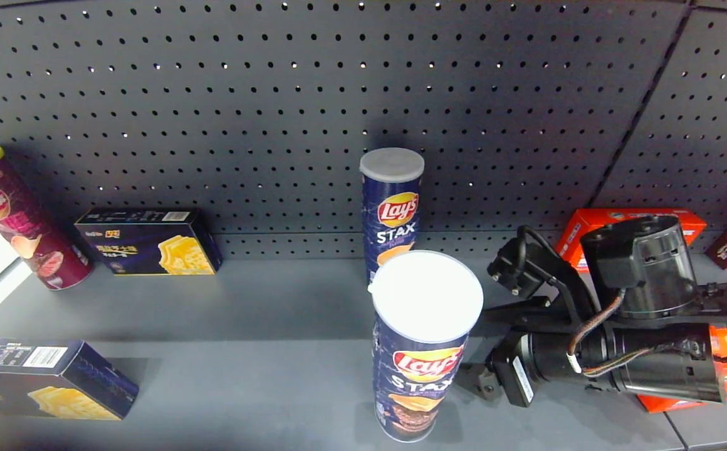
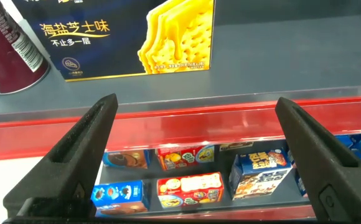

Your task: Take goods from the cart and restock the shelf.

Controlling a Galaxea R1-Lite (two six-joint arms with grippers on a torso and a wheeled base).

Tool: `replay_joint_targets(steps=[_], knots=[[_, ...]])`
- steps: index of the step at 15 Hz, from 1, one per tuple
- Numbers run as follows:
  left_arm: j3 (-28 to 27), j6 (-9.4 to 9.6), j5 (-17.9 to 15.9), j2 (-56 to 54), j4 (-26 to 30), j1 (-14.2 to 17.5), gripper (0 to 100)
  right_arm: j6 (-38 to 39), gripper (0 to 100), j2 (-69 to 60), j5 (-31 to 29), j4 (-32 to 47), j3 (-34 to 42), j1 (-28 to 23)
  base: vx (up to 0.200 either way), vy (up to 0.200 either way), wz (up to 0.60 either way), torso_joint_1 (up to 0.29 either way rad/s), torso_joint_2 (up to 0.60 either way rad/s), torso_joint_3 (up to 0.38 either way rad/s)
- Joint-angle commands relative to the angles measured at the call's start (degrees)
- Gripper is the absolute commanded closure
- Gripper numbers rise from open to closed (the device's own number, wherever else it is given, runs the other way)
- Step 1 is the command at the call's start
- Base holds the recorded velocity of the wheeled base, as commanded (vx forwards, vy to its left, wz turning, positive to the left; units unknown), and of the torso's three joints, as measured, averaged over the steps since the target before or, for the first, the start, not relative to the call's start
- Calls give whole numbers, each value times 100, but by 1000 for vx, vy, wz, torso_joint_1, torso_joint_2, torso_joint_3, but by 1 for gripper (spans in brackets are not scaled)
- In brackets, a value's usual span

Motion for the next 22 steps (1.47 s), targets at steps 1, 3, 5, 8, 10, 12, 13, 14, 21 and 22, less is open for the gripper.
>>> replay_joint_targets(steps=[1, 3, 5, 8, 10, 12, 13, 14, 21, 22], knots=[[0, -1, -2, 9, 2, 1, 0, -2, 0, -131, -5, -4, 149, -64, 0, 0, 0, 0, 0, 0], [0, -1, 7, 9, 2, 1, 0, -11, 0, -500, -31, -4, 589, -275, 0, 0, 0, 0, 0, 0], [0, -1, -2, 9, 2, 1, 0, -11, 0, -781, -5, 5, 738, -319, 0, 0, 0, 0, 0, 0], [0, 17, -11, 9, 2, 1, 0, -11, 0, -896, 39, -65, 668, -108, 0, 0, 0, 0, 0, 0], [0, 8, -2, 9, 2, 1, 0, -11, 0, -825, 48, -135, 624, 23, 0, 0, 0, 0, 0, 0], [0, 8, -2, 9, 2, 1, 0, -19, 0, -746, 48, -144, 563, 129, 0, 0, 0, 0, 0, 0], [0, 8, -2, 9, 2, 1, 0, -19, 0, -737, 48, -135, 527, 155, 0, 0, 0, 0, 0, 0], [0, 8, -2, 9, 2, 1, 0, -19, 0, -711, 48, -135, 510, 164, 0, 0, 0, 0, 0, 0], [0, -1, -2, 9, 2, 1, 0, -19, 0, -553, 31, -171, 439, 164, 0, 0, 0, 0, 0, 0], [0, -1, -2, 9, 2, 1, 0, -19, 0, -632, 13, -171, 580, 146, 0, 0, 0, 0, 0, 0]])
